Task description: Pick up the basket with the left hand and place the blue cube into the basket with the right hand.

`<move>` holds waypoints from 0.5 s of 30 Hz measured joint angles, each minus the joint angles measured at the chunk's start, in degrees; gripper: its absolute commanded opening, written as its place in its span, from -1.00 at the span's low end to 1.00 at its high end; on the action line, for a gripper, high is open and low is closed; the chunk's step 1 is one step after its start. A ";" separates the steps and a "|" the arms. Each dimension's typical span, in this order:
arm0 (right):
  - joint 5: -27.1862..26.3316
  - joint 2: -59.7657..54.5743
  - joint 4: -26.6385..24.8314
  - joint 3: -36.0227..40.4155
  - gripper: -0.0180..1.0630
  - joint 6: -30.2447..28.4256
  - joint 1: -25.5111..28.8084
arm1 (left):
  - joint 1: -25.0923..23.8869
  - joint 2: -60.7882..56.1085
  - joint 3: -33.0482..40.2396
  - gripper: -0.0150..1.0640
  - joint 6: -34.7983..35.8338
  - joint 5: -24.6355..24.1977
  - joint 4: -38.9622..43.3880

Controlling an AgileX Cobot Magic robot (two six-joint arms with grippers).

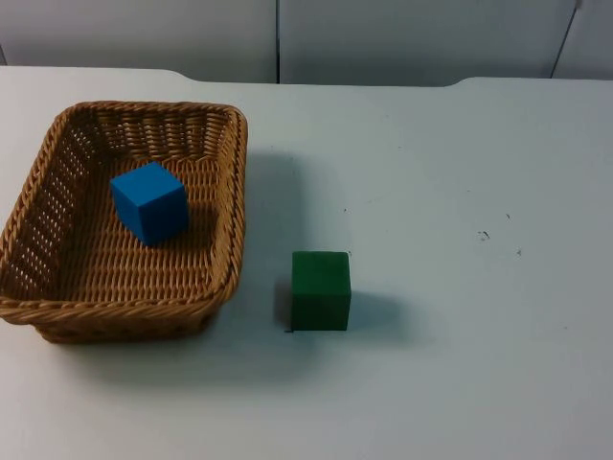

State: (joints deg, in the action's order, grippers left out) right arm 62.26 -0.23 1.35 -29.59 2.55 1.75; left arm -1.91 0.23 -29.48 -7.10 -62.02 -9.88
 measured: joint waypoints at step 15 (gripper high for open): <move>0.00 0.00 0.00 0.00 0.98 0.00 0.00 | 0.00 0.00 0.00 0.98 -1.86 0.00 0.37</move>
State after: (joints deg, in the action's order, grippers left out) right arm 62.26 -0.23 1.35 -29.59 2.55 1.75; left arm -1.91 0.23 -29.48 -8.95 -62.02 -9.51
